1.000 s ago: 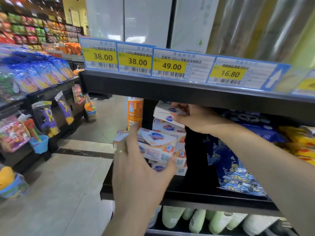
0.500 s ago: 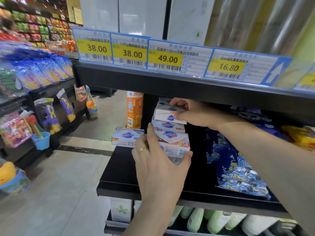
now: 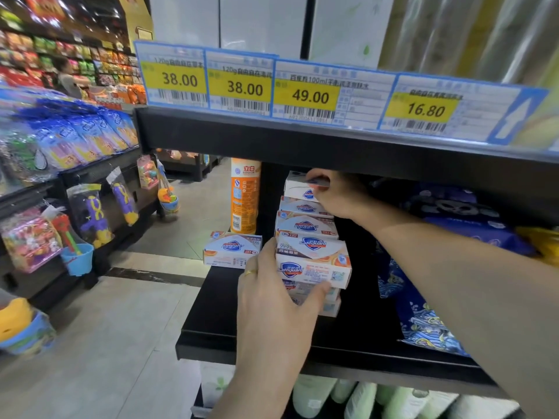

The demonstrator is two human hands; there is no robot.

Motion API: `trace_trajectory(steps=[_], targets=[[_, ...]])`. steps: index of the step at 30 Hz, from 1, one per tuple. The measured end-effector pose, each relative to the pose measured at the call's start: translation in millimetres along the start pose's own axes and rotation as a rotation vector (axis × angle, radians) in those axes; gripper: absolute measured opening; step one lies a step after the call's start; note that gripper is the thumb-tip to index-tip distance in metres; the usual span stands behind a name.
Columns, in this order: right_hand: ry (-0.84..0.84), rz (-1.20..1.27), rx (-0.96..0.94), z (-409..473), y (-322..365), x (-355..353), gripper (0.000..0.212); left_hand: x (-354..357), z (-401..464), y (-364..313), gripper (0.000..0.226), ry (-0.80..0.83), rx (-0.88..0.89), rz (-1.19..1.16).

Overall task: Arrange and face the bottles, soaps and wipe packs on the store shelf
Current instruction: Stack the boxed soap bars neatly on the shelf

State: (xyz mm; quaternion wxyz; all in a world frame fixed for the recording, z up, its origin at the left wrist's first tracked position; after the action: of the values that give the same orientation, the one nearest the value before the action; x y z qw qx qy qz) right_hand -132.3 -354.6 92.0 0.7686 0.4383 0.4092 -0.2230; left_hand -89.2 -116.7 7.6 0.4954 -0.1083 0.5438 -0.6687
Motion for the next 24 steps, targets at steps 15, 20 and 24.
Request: trace_trajectory(steps=[15,20,24], targets=[[-0.062,-0.161,0.072,-18.2,11.2,-8.7,0.039,-12.4,1.2,11.7,0.077,0.042,-0.041,-0.082],[-0.1,-0.155,-0.093,-54.0,65.1,-18.4,0.027,-63.1,30.0,42.1,0.066,-0.063,-0.085,0.12],[0.165,-0.094,-0.464,-79.9,133.0,13.0,0.015,-76.9,50.3,68.8,0.071,-0.004,-0.152,0.279]])
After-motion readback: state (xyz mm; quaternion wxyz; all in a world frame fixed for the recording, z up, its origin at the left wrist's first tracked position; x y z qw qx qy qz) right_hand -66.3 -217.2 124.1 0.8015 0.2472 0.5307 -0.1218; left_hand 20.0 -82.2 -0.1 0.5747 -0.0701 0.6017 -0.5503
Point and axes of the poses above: each hand's wrist, its own z-axis towards the middle knuckle, its own x-axis out of the palm, y = z × x, the point moved 9 cm from there along z, towards the middle knuckle, and after that the axes turned 5 degrees about -y, right-handed, at the moved point
